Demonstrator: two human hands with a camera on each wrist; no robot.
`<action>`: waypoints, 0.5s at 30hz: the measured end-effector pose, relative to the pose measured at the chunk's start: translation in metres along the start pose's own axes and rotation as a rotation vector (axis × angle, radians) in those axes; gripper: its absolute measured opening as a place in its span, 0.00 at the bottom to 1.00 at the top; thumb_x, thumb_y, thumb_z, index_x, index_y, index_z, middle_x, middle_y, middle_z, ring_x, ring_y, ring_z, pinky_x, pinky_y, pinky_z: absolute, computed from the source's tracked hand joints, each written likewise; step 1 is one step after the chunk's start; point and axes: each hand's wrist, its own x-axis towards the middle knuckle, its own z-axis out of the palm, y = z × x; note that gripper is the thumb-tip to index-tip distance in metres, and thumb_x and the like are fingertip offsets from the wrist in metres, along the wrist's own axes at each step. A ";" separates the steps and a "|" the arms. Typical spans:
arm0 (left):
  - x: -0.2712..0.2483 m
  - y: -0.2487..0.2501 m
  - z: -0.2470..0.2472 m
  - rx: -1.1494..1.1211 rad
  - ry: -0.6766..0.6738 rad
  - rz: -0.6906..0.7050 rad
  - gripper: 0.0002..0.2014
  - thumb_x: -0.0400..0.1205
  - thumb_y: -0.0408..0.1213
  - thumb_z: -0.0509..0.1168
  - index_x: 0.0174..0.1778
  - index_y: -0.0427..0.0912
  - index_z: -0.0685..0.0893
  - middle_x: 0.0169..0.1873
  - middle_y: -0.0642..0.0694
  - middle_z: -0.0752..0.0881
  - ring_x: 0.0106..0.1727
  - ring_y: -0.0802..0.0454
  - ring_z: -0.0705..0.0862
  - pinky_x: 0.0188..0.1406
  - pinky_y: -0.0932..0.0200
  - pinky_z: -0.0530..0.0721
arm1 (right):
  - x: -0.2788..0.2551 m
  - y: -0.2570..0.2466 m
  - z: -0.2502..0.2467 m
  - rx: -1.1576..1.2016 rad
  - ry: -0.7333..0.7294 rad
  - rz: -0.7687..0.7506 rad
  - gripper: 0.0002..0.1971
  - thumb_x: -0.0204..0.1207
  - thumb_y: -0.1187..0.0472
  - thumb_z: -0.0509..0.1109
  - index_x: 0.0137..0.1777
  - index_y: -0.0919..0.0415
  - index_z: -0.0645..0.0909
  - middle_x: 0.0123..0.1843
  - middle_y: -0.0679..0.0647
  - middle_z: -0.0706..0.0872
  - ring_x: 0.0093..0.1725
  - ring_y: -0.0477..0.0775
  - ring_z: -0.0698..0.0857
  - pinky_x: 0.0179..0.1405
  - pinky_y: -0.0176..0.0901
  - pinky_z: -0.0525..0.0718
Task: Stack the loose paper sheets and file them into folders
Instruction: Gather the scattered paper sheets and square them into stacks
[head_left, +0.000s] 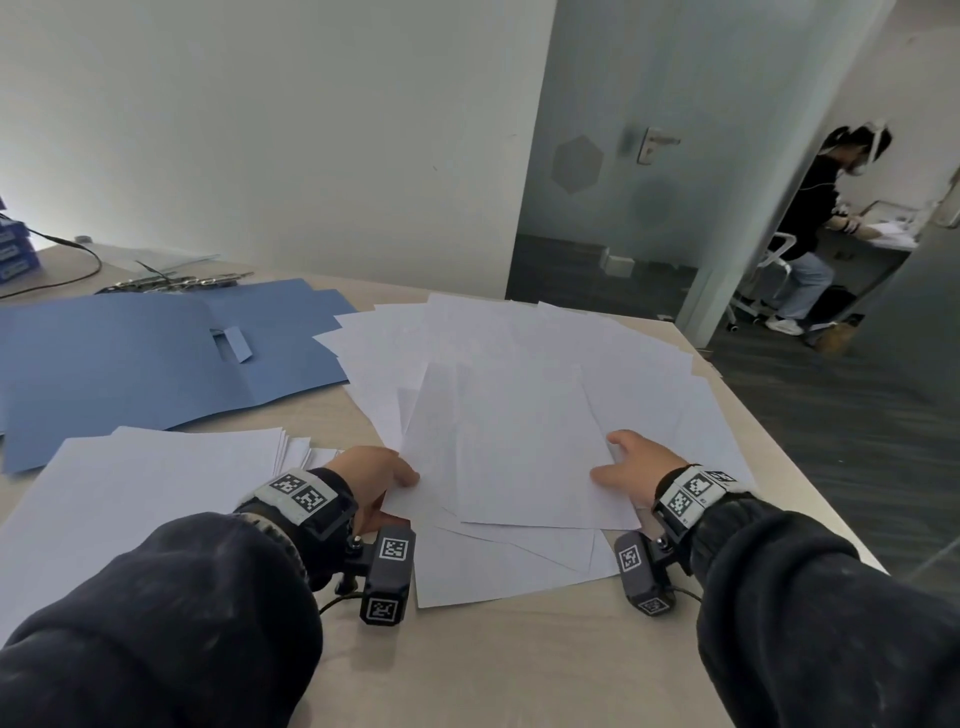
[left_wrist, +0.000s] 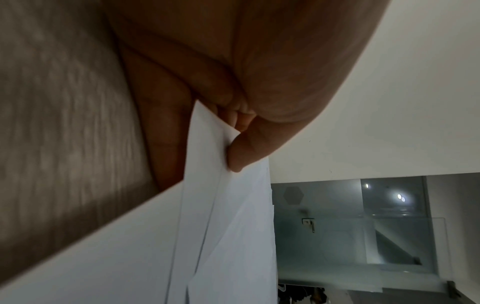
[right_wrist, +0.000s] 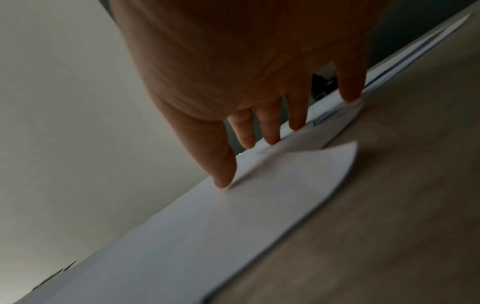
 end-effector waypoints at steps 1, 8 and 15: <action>0.000 -0.001 0.001 -0.015 0.005 0.006 0.12 0.83 0.26 0.67 0.62 0.28 0.82 0.50 0.29 0.91 0.46 0.32 0.93 0.42 0.35 0.92 | -0.003 -0.004 0.002 -0.018 -0.032 -0.041 0.40 0.75 0.44 0.74 0.85 0.50 0.63 0.81 0.54 0.74 0.75 0.59 0.77 0.74 0.48 0.76; -0.004 0.000 0.002 -0.044 0.024 0.015 0.18 0.82 0.38 0.74 0.62 0.30 0.82 0.47 0.33 0.93 0.41 0.35 0.93 0.36 0.40 0.92 | -0.033 -0.036 0.011 -0.121 -0.152 -0.216 0.41 0.74 0.42 0.75 0.85 0.44 0.62 0.84 0.49 0.70 0.79 0.53 0.73 0.76 0.43 0.73; -0.003 0.000 -0.003 0.103 0.037 0.070 0.18 0.76 0.33 0.76 0.60 0.33 0.84 0.52 0.30 0.91 0.49 0.28 0.91 0.54 0.30 0.89 | -0.047 -0.048 0.008 0.071 -0.254 -0.310 0.36 0.76 0.40 0.74 0.83 0.42 0.66 0.83 0.45 0.71 0.79 0.46 0.73 0.75 0.39 0.70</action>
